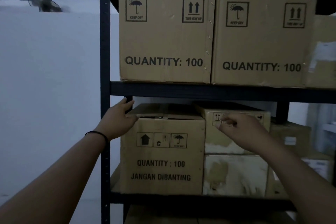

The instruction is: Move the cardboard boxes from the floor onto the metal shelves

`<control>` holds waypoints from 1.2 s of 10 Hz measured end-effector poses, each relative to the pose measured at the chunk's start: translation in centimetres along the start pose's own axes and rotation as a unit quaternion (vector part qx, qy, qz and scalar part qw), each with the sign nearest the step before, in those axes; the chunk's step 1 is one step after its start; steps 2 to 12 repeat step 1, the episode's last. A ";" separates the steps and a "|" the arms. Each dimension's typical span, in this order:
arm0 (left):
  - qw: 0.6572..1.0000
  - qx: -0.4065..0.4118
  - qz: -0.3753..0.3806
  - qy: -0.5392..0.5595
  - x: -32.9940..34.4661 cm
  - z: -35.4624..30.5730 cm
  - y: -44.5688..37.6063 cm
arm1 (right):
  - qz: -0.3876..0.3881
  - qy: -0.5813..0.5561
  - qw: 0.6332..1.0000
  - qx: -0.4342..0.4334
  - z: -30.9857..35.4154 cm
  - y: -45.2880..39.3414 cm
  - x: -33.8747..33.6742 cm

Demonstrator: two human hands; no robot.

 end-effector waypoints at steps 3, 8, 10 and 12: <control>1.000 0.018 0.010 0.001 -0.9 0.8 2.7 | -0.006 0.003 1.000 0.019 1.0 4.2 -0.2; 1.000 0.018 0.010 0.001 -0.9 0.8 2.7 | -0.006 0.003 1.000 0.019 1.0 4.2 -0.2; 1.000 0.018 0.010 0.001 -0.9 0.8 2.7 | -0.006 0.003 1.000 0.019 1.0 4.2 -0.2; 1.000 0.018 0.010 0.001 -0.9 0.8 2.7 | -0.006 0.003 1.000 0.019 1.0 4.2 -0.2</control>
Point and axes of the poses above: each hand's wrist, its own y-axis away from the middle knuckle, its own x-axis out of the palm, z = x × y, the point moved 2 cm from there along -y, towards the middle knuckle, and after that the axes turned 12 degrees about -y, right-handed, at the moved point
